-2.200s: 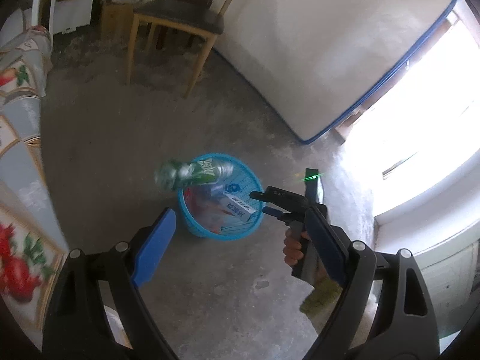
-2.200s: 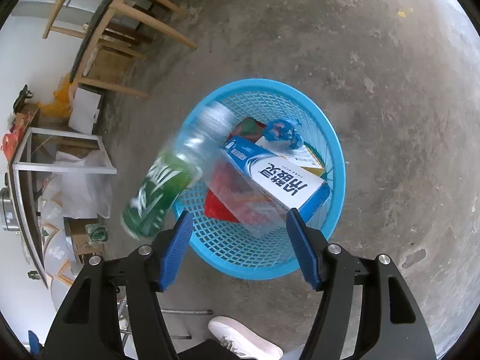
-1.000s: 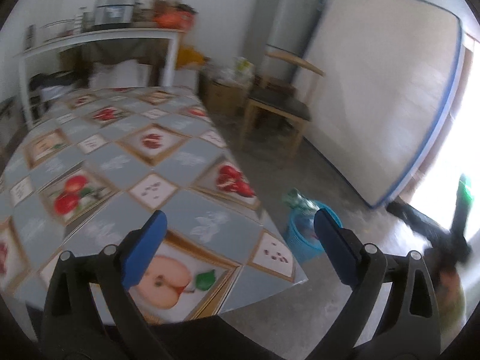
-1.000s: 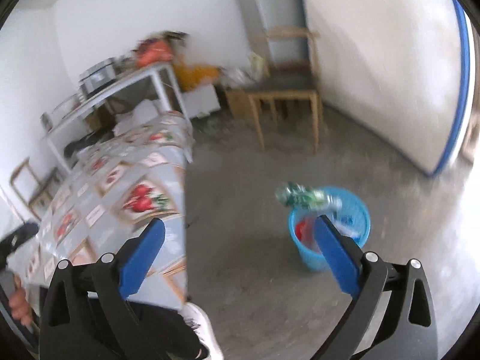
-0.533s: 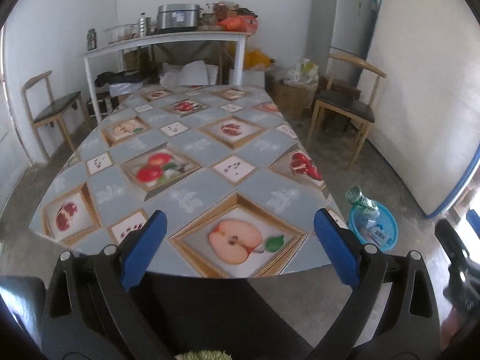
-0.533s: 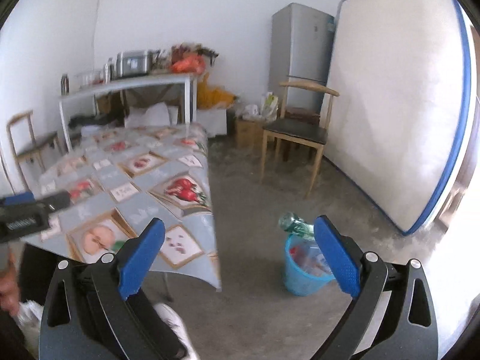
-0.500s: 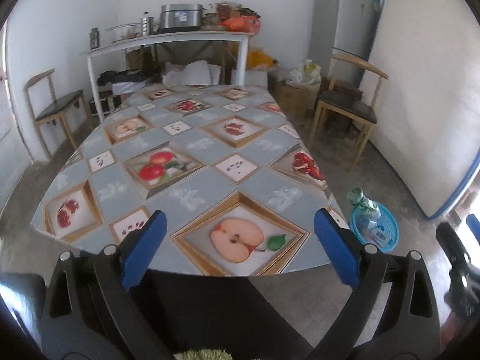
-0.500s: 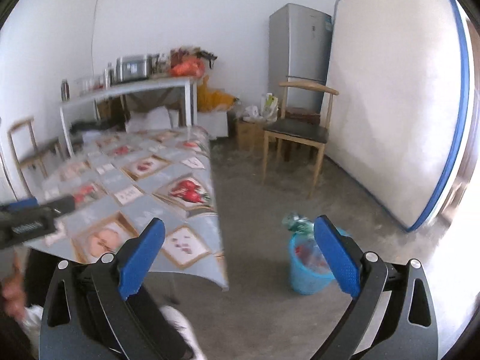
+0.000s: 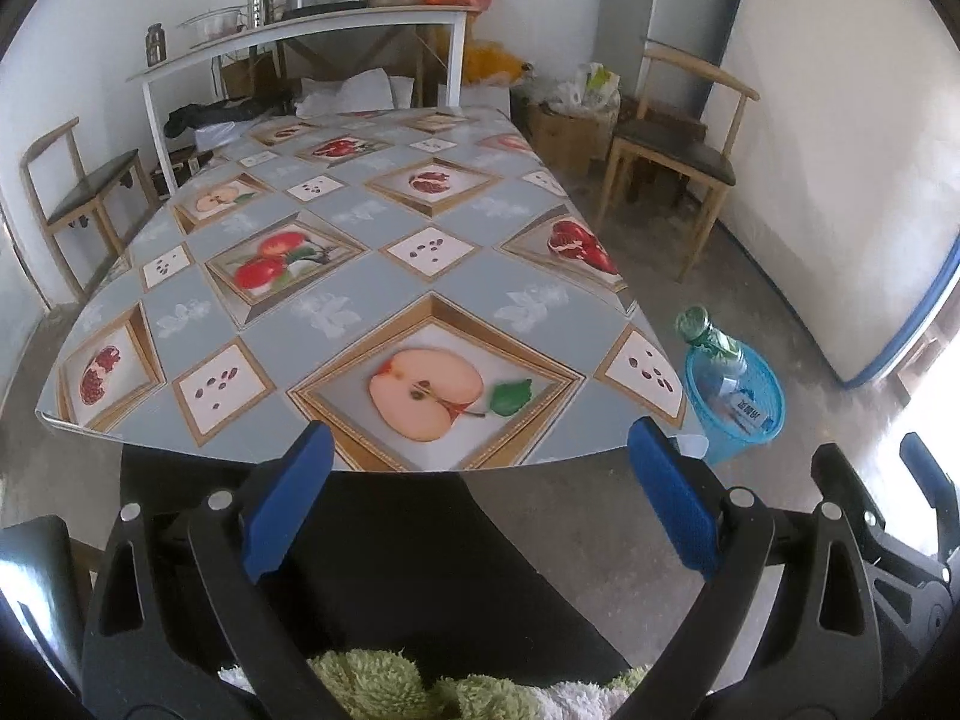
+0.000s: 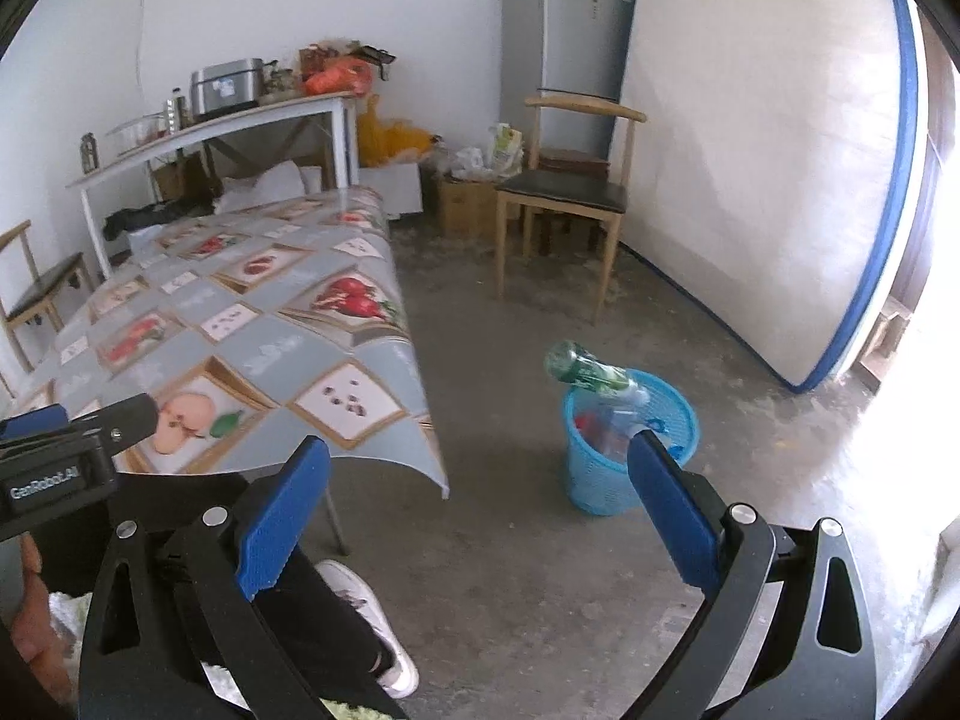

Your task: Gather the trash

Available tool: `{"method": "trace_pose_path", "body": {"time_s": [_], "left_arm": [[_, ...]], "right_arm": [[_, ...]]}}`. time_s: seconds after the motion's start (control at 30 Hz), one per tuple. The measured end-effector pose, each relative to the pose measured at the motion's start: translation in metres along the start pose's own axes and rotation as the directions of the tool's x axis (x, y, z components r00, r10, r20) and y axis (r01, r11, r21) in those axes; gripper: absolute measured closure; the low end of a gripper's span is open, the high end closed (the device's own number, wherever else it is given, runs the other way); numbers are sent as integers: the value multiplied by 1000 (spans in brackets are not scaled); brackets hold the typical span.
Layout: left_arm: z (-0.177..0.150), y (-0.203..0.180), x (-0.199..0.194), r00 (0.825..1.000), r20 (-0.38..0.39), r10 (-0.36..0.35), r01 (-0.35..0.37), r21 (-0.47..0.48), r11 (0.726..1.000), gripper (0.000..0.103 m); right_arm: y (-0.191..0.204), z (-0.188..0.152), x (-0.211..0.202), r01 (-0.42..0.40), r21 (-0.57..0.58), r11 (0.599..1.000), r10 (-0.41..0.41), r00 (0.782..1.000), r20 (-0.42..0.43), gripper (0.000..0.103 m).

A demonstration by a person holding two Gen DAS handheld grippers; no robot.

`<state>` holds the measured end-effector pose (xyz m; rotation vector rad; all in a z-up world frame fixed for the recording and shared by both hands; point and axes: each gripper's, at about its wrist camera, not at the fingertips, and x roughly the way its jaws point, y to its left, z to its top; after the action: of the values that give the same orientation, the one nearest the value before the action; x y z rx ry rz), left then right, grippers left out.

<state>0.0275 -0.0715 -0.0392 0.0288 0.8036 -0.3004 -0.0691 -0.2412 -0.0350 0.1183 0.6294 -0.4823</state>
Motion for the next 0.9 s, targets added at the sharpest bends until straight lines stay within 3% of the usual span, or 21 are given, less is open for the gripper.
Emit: {"method": "trace_pose_path", "body": {"time_s": [0.37, 0.9], "left_arm": [[4, -26, 5, 1000, -6, -24, 25, 95, 995, 9], [6, -29, 9, 1000, -19, -22, 24, 91, 996, 9]], "right_arm": [[-14, 8, 12, 52, -1, 999, -52, 998, -19, 6], [-21, 10, 18, 55, 14, 998, -54, 998, -32, 6]]}}
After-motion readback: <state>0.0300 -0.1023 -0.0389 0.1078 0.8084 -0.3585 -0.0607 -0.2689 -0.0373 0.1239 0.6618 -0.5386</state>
